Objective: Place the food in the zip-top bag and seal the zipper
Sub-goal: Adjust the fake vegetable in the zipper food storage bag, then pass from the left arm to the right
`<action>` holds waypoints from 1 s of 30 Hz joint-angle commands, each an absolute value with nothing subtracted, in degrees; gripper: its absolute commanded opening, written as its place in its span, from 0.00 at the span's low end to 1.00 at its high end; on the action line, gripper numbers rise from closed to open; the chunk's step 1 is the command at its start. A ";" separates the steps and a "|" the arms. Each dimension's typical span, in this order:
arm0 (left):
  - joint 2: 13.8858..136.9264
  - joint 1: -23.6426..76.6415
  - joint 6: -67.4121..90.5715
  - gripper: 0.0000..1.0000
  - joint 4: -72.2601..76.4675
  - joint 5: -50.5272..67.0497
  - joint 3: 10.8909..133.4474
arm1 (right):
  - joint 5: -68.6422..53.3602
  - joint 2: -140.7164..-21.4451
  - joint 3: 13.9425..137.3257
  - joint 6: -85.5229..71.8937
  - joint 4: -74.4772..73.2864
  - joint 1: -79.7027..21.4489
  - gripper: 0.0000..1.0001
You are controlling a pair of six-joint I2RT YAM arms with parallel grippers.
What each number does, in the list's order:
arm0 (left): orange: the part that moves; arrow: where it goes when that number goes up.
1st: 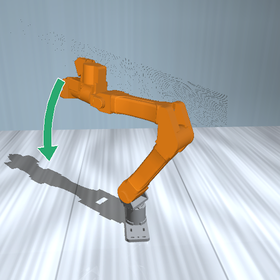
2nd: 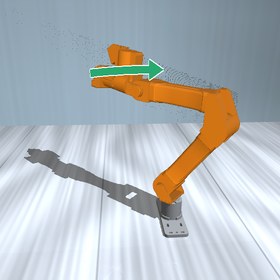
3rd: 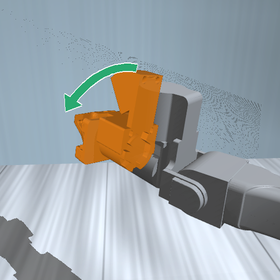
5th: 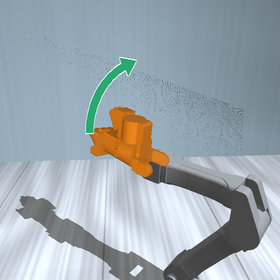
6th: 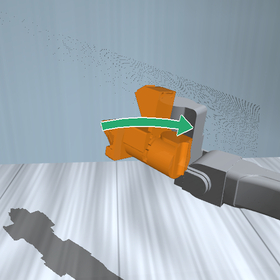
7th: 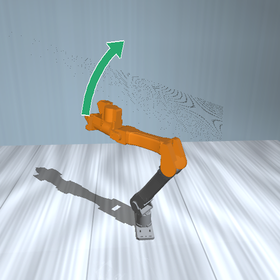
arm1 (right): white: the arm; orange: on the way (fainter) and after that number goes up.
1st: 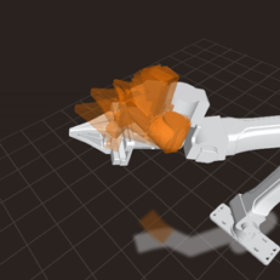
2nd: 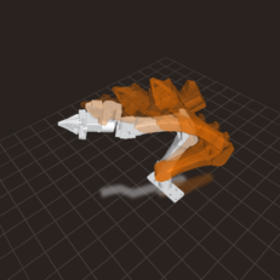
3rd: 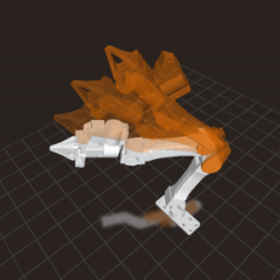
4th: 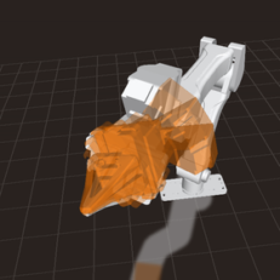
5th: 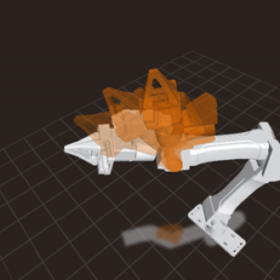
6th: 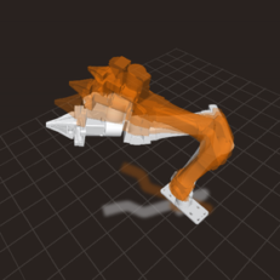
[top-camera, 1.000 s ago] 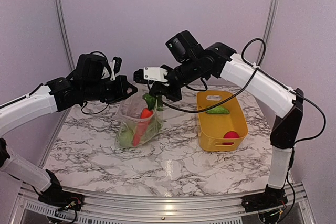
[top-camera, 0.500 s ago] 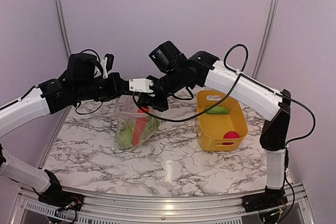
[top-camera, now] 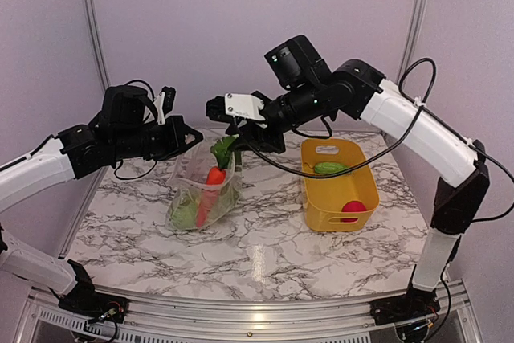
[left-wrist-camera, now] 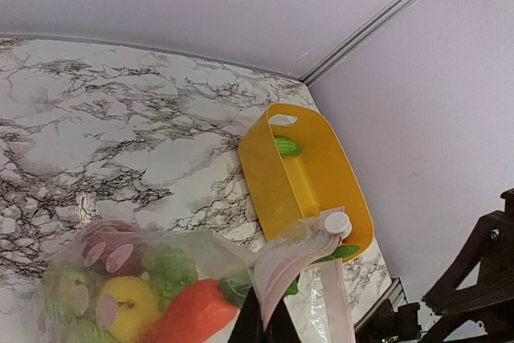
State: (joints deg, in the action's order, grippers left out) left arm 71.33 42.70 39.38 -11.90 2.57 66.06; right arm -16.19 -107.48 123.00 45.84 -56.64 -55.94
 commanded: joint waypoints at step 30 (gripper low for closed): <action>70.13 47.46 45.85 0.00 -5.72 -9.29 63.46 | -28.74 -108.08 112.59 -4.17 -45.00 -44.78 0.54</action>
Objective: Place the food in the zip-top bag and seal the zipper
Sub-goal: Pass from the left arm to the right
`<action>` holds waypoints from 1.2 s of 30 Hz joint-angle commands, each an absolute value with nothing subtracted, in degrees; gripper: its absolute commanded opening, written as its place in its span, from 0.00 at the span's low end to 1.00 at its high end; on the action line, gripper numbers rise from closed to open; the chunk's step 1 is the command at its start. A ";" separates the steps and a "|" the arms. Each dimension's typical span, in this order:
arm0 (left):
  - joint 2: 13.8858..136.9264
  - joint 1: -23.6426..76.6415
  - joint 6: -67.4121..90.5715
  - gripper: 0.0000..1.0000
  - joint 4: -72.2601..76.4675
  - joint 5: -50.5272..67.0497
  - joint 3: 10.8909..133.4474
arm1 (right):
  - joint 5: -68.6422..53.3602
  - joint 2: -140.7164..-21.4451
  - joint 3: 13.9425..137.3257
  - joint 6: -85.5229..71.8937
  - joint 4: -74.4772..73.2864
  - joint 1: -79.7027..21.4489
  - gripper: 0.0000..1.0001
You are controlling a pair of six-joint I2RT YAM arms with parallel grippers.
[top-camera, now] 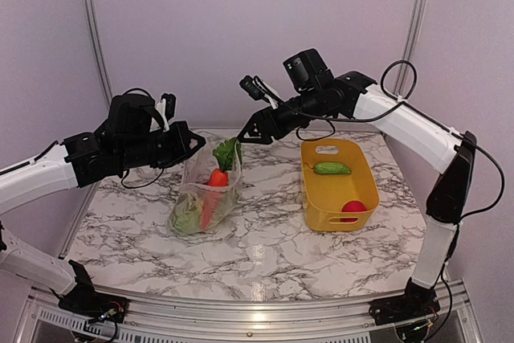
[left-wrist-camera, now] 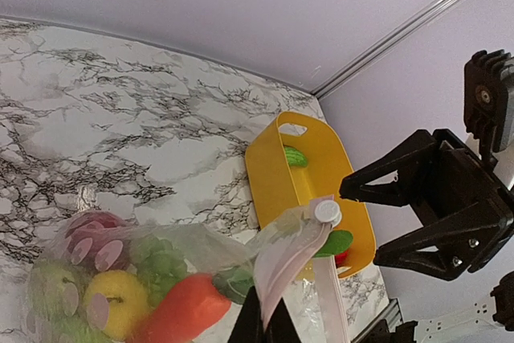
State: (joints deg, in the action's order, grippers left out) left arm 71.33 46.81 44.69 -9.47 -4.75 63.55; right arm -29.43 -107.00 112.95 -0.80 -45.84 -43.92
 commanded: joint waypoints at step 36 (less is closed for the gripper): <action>73.93 49.26 35.19 0.39 -15.62 -11.66 73.73 | -21.92 -111.33 129.14 11.66 -48.73 -48.19 0.00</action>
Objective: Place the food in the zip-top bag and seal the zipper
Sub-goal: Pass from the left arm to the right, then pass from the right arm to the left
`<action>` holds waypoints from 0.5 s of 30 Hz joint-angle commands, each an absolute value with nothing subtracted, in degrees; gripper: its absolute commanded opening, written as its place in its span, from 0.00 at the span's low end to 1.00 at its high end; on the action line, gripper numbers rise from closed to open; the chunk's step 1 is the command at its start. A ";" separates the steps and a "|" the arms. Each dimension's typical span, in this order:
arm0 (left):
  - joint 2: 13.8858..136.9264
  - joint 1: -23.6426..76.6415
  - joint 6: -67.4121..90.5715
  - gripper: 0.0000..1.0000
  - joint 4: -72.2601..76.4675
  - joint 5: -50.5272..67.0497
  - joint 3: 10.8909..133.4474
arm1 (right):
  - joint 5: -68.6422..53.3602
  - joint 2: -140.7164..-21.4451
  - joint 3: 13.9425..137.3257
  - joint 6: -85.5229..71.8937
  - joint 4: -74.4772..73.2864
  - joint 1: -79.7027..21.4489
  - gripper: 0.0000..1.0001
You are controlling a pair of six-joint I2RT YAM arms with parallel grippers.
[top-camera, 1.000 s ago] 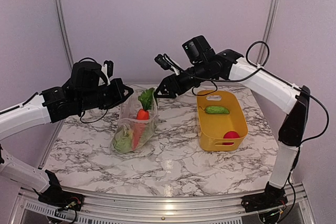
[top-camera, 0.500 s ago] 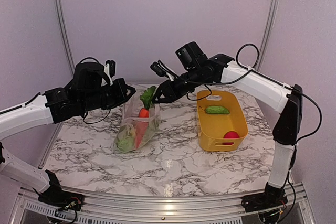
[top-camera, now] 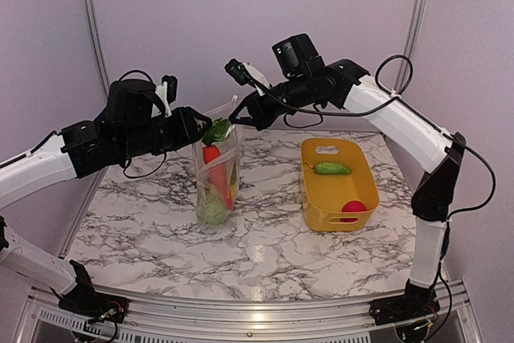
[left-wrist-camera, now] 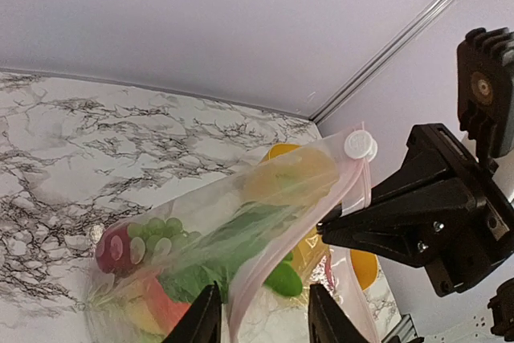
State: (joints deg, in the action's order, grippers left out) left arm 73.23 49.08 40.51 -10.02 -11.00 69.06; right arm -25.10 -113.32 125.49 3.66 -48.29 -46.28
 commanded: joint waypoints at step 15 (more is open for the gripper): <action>77.70 49.26 34.38 0.34 -25.40 -14.05 79.13 | -22.53 -111.55 129.83 8.92 -48.27 -48.89 0.00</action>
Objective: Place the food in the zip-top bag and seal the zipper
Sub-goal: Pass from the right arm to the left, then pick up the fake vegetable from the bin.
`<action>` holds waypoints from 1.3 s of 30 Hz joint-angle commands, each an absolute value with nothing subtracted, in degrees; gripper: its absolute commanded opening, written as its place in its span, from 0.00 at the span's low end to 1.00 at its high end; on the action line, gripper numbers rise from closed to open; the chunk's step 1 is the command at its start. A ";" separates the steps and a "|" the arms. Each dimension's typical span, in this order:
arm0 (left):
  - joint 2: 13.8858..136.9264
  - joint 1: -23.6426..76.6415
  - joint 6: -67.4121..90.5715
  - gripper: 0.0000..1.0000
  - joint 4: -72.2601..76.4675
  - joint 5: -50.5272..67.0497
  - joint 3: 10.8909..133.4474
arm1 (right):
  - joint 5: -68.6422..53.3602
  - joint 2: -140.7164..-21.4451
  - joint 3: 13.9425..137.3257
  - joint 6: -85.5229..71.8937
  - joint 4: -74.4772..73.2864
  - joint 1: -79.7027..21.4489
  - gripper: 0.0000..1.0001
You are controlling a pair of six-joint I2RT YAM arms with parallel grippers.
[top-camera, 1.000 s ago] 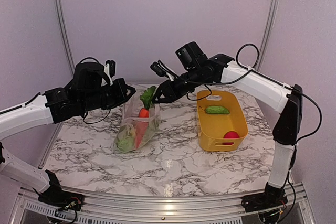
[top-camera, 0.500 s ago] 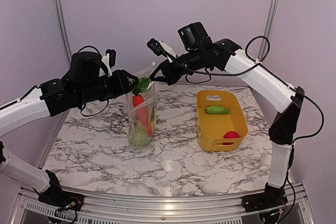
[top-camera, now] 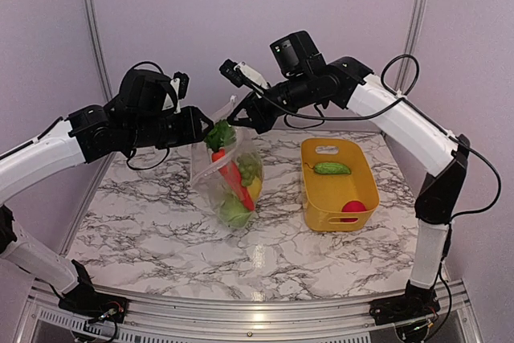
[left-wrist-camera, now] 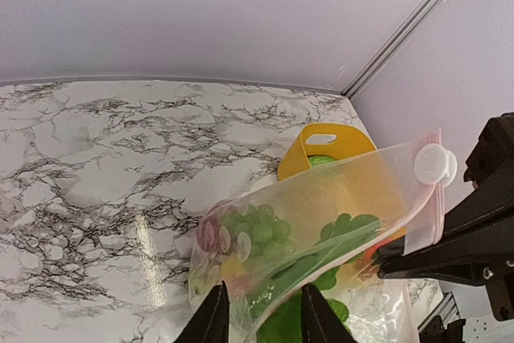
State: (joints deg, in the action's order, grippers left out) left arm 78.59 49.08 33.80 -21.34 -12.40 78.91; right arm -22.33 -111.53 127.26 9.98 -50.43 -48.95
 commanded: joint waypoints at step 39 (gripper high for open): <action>79.30 49.08 38.10 0.00 -24.84 -9.63 76.40 | -31.11 -100.23 110.85 22.95 -51.60 -24.87 0.70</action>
